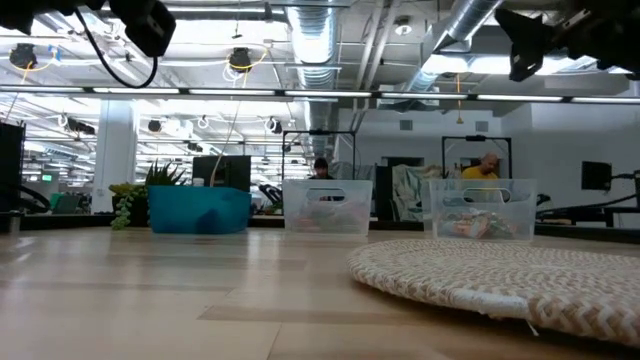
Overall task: Pick and place Granola Bars by type
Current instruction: Return to Home Position
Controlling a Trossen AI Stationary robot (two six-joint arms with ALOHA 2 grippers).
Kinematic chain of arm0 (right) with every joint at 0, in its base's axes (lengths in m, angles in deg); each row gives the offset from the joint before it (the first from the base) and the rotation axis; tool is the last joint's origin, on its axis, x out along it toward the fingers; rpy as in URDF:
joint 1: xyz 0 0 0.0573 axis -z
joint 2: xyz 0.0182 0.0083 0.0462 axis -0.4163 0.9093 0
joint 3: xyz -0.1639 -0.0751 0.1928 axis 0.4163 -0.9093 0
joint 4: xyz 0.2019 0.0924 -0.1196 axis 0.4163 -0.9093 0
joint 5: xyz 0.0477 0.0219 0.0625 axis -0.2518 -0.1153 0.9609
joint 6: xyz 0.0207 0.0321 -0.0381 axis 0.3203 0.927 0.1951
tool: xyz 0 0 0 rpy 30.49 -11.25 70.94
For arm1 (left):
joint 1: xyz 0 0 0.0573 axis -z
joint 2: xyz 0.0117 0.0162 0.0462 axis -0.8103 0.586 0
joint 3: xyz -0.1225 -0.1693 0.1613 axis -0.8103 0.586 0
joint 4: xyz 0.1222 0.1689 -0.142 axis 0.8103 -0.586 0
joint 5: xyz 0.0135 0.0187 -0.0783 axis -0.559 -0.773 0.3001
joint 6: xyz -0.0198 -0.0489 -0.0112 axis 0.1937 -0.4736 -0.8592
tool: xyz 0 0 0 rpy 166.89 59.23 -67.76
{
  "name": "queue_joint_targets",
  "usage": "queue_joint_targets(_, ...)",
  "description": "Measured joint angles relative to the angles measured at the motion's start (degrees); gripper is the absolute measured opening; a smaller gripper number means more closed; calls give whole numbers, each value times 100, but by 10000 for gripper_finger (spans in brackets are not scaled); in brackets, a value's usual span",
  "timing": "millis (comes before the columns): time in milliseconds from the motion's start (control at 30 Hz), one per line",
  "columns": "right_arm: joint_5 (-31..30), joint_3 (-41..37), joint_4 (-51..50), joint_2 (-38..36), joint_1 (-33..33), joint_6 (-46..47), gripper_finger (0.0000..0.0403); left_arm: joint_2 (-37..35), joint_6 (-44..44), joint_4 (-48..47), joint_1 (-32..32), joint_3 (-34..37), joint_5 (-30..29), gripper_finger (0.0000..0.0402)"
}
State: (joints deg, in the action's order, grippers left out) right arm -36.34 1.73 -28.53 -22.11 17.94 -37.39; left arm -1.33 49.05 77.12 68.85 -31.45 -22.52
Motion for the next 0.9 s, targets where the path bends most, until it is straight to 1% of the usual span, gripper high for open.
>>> queue_joint_targets(233, 3, -606, 735, -204, 0, -72, 255, 0, -112, 0, 0, 0, 1, 144)
queue_joint_targets(400, 7, -611, 584, -339, 5, -299, 255, -2, -209, 8, 2, 0, 0, 144)
queue_joint_targets(600, 11, -613, -306, -852, 4, -326, 255, -2, -262, 31, 2, 0, -7, 144)
queue_joint_targets(733, 11, -613, -884, -1496, 7, -365, 255, -2, -267, 31, 2, 0, -10, 144)
queue_joint_targets(900, -44, -615, -1919, -2356, 4, -228, 255, -2, -267, 31, 2, 0, -14, 144)
